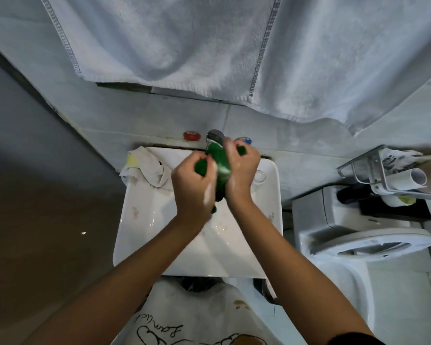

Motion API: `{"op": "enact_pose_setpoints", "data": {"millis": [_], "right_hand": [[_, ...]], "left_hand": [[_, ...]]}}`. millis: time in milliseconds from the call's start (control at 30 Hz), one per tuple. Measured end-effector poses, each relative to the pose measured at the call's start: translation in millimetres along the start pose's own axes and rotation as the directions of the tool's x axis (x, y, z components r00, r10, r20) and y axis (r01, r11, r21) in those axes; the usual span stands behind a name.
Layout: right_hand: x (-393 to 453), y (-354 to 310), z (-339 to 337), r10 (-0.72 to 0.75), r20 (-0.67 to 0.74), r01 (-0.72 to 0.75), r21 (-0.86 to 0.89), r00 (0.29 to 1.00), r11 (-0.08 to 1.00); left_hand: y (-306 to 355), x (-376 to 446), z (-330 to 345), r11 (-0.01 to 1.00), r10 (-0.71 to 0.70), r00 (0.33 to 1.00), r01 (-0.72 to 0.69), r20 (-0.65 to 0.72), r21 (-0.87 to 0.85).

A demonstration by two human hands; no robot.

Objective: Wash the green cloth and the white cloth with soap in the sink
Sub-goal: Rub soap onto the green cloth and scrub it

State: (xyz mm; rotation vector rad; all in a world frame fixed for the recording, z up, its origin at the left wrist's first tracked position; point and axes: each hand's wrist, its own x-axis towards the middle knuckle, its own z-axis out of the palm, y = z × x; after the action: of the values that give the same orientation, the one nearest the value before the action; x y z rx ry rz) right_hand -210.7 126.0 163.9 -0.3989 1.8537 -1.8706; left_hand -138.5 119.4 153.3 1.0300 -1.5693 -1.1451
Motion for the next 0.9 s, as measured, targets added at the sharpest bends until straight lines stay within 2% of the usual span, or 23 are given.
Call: {"op": "enact_pose_setpoints", "data": {"millis": [67, 133, 200, 267, 300, 333, 400, 500, 600, 700, 833, 900], "right_hand": [[14, -6, 2, 0.013, -0.033, -0.013, 0.029, 0.999, 0.999], [10, -9, 6, 0.046, -0.005, -0.046, 0.041, 0.999, 0.998], [-6, -8, 4, 0.042, 0.095, -0.04, -0.021, 0.995, 0.999], [-26, -4, -1, 0.001, 0.215, 0.02, -0.096, 0.977, 0.995], [-31, -2, -4, -0.008, 0.254, 0.036, -0.105, 0.967, 0.994], [-31, -3, -5, -0.01, 0.258, 0.037, -0.1, 0.966, 0.994], [-16, -5, 1, 0.023, 0.176, -0.011, -0.067, 0.984, 0.998], [1, -6, 10, 0.109, 0.068, -0.11, 0.017, 0.992, 0.994], [-13, -4, 9, 0.138, 0.14, -0.135, -0.031, 0.98, 0.99], [-24, 0, 0, 0.19, 0.275, -0.166, -0.108, 0.942, 0.98], [-24, 3, -14, 0.045, 0.464, 0.042, -0.177, 0.884, 0.983], [-17, 0, -20, 0.025, 0.526, 0.113, -0.228, 0.85, 0.967]], "left_hand": [[9, -12, 4, 0.999, 0.052, 0.998, -0.052, 0.028, -0.004], [12, 1, 6, 0.999, 0.028, 0.998, -0.029, -0.054, -0.014], [11, 27, 5, 0.998, -0.068, 0.989, 0.068, -0.134, -0.008], [3, 40, 1, 0.987, -0.158, 0.98, 0.155, -0.118, -0.033], [-1, 39, -2, 0.987, -0.159, 0.982, 0.156, -0.097, -0.044], [-2, 33, -3, 0.991, -0.131, 0.988, 0.127, -0.078, -0.047], [-1, 17, -2, 0.995, -0.08, 0.996, 0.077, -0.044, -0.064], [6, 11, 1, 0.996, -0.074, 0.995, 0.07, -0.072, -0.054], [3, 28, -6, 0.999, -0.039, 0.996, 0.041, -0.08, 0.023], [-4, 41, -15, 0.994, -0.011, 0.998, 0.018, -0.068, 0.105], [-5, 37, -22, 0.986, 0.046, 0.999, -0.041, -0.023, 0.159], [-4, 35, -24, 0.987, 0.046, 0.999, -0.044, -0.011, 0.154]]}}
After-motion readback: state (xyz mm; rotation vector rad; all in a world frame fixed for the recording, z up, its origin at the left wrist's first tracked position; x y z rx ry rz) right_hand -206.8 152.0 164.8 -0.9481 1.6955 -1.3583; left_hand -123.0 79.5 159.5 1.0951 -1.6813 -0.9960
